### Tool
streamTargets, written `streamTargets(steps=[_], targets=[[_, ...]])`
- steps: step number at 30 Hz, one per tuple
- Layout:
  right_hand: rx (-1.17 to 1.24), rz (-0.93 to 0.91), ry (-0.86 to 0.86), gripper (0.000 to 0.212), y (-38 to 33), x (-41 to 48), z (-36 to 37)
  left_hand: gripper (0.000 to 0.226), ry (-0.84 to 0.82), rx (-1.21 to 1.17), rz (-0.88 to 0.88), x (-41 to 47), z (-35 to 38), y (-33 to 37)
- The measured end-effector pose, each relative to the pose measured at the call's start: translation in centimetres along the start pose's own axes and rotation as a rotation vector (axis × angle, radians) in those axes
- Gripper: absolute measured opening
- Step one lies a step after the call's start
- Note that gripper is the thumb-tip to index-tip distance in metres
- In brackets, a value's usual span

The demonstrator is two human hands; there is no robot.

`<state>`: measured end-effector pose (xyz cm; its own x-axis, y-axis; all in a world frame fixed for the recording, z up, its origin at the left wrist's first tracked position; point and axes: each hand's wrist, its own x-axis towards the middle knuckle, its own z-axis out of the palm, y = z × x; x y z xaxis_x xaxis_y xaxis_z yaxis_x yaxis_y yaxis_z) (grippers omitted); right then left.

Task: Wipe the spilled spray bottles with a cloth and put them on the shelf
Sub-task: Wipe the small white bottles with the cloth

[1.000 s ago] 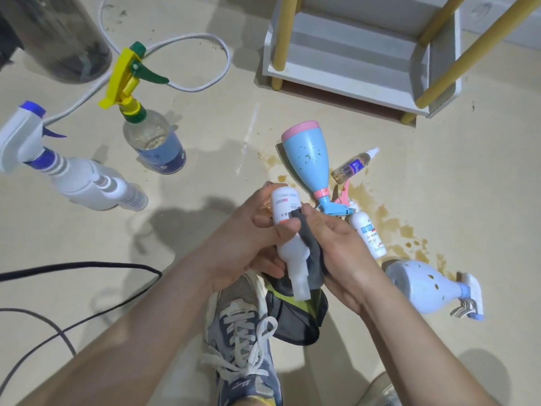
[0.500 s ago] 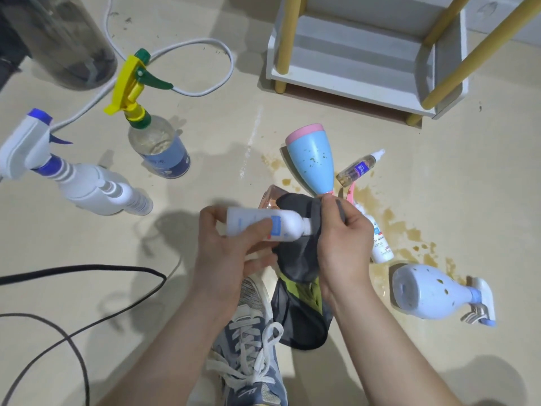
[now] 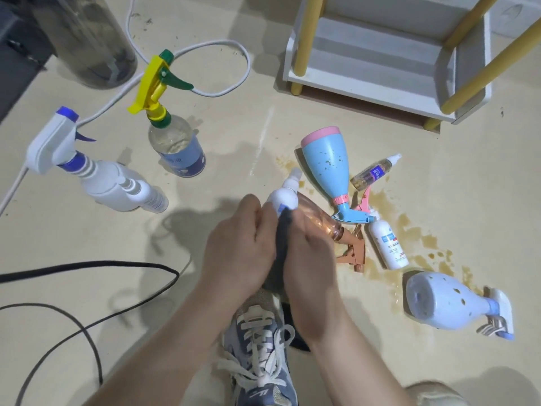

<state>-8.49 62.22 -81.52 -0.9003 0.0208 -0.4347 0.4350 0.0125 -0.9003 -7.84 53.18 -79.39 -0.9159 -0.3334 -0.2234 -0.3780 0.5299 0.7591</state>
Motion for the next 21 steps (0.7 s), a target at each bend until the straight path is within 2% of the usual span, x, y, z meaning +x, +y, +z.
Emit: streamTargets(steps=[2,4,6,9,11,12,14,16,19,21], targets=[[-0.013,0.038,-0.039,0.036,0.5,-1.2,0.1,0.026,-0.008,0.084,0.031,0.3,-0.1,-0.6],[0.076,0.093,-0.031,0.035,0.7,-0.6,0.0,0.025,-0.028,0.043,0.023,-0.5,0.2,-1.0],[0.09,0.063,0.087,0.034,0.1,1.4,0.0,0.027,-0.073,0.004,0.036,-1.6,0.4,-1.5],[0.188,0.034,0.246,0.039,-0.7,3.9,-0.1,0.044,-0.225,0.038,0.068,-2.6,0.3,-1.5],[0.236,0.048,0.163,0.035,-0.4,3.4,0.2,0.047,-0.273,0.135,0.11,-1.9,0.2,-1.3],[0.198,0.068,0.088,0.036,-0.1,2.8,0.5,0.046,-0.27,0.143,0.11,-1.3,0.2,-1.4],[0.076,0.048,-0.055,0.038,0.2,1.8,0.9,0.045,-0.279,-0.031,-0.008,-0.1,-0.2,-2.1],[-0.165,-0.105,-0.176,0.031,-0.3,1.8,1.0,0.044,-0.24,-0.263,-0.13,0.8,-0.4,-3.1],[-0.676,-0.406,-0.363,0.021,-1.8,2.8,0.8,0.032,-0.127,-0.492,-0.306,1.9,-1.4,-3.9],[-0.78,-0.474,-0.427,0.027,-2.3,3.1,0.6,0.033,-0.08,-0.604,-0.388,2.7,-2.4,-4.4]])
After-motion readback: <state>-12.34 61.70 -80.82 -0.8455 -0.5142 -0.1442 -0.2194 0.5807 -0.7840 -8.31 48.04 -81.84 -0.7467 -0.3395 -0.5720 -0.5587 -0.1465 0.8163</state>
